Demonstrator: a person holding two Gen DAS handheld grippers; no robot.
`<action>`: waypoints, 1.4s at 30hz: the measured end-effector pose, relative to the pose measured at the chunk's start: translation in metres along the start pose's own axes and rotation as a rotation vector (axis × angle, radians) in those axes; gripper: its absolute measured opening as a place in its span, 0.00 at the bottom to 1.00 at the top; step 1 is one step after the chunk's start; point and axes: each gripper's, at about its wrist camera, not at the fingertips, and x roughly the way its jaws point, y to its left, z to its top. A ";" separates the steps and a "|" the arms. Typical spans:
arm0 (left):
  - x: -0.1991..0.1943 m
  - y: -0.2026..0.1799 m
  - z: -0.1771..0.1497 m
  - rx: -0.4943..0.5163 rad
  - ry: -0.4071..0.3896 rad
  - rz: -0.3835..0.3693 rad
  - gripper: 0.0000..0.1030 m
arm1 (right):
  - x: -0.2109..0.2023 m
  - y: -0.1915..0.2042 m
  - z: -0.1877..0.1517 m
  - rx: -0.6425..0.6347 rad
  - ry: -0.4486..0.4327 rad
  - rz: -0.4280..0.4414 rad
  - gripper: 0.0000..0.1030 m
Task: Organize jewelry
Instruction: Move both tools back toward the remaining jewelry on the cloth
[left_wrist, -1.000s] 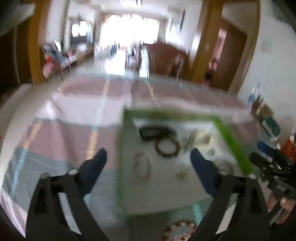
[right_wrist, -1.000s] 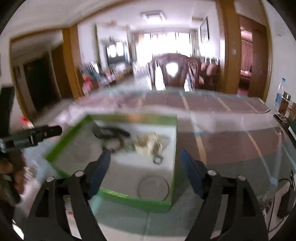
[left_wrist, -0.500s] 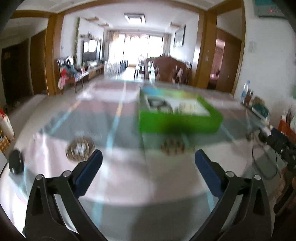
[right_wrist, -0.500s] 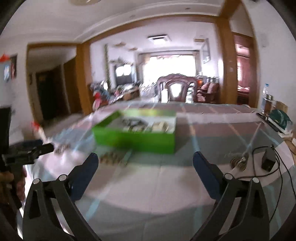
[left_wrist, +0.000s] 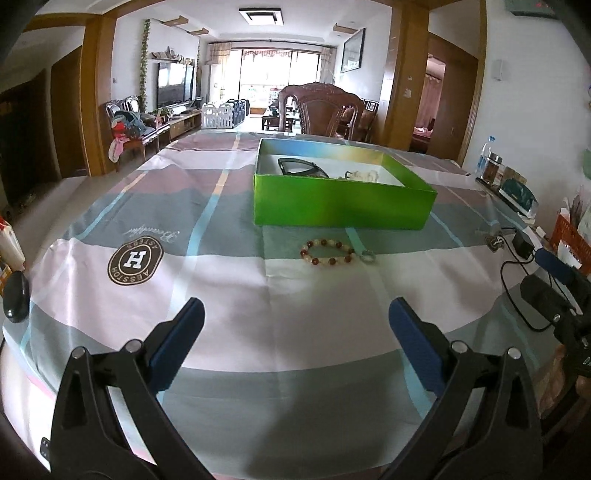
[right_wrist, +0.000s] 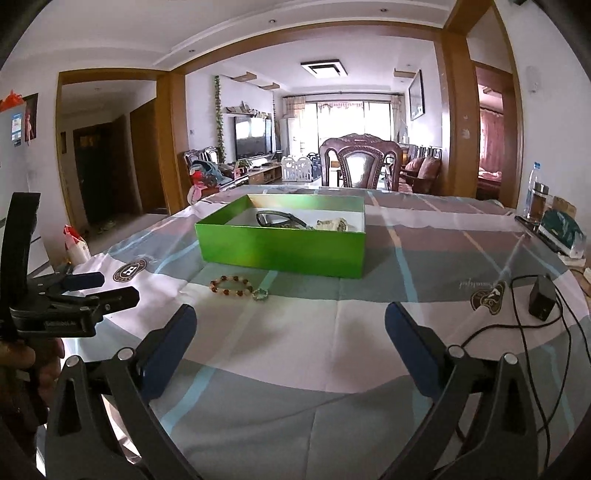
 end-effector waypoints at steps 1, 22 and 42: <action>0.001 0.000 0.000 -0.001 0.002 0.000 0.96 | 0.000 -0.001 -0.001 0.004 0.003 -0.004 0.97; 0.010 -0.003 -0.002 0.012 0.021 0.000 0.96 | 0.007 -0.009 -0.010 0.036 0.039 -0.004 0.97; 0.012 -0.002 -0.004 0.019 0.032 -0.015 0.96 | 0.038 0.005 0.008 -0.086 0.128 0.013 0.97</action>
